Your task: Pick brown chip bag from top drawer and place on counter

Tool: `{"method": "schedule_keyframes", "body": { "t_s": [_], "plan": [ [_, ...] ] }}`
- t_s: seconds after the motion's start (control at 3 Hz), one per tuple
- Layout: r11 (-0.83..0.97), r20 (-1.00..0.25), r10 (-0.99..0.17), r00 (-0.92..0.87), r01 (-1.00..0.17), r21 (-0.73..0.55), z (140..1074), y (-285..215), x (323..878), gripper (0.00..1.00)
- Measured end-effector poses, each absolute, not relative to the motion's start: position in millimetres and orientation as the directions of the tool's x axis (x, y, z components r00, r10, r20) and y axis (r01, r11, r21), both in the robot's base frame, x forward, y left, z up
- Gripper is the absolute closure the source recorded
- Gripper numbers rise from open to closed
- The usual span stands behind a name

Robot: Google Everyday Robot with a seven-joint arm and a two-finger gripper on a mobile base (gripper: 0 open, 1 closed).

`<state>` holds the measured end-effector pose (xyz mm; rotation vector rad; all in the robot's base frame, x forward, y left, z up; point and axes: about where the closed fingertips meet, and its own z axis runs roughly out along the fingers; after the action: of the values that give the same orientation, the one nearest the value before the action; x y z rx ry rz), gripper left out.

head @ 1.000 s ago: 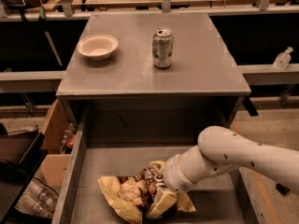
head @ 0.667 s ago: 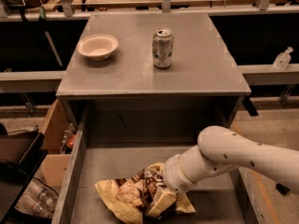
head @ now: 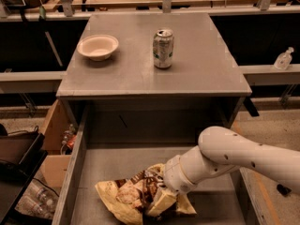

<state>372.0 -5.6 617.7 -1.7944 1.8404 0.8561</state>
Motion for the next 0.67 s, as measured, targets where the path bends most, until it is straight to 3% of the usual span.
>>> {"method": "schedule_keyframes", "body": {
  "t_s": [0.67],
  "plan": [
    [-0.027, -0.684, -0.726, -0.071, -0.991, 0.131, 618.2, -5.6, 372.0, 1.0]
  ]
}}
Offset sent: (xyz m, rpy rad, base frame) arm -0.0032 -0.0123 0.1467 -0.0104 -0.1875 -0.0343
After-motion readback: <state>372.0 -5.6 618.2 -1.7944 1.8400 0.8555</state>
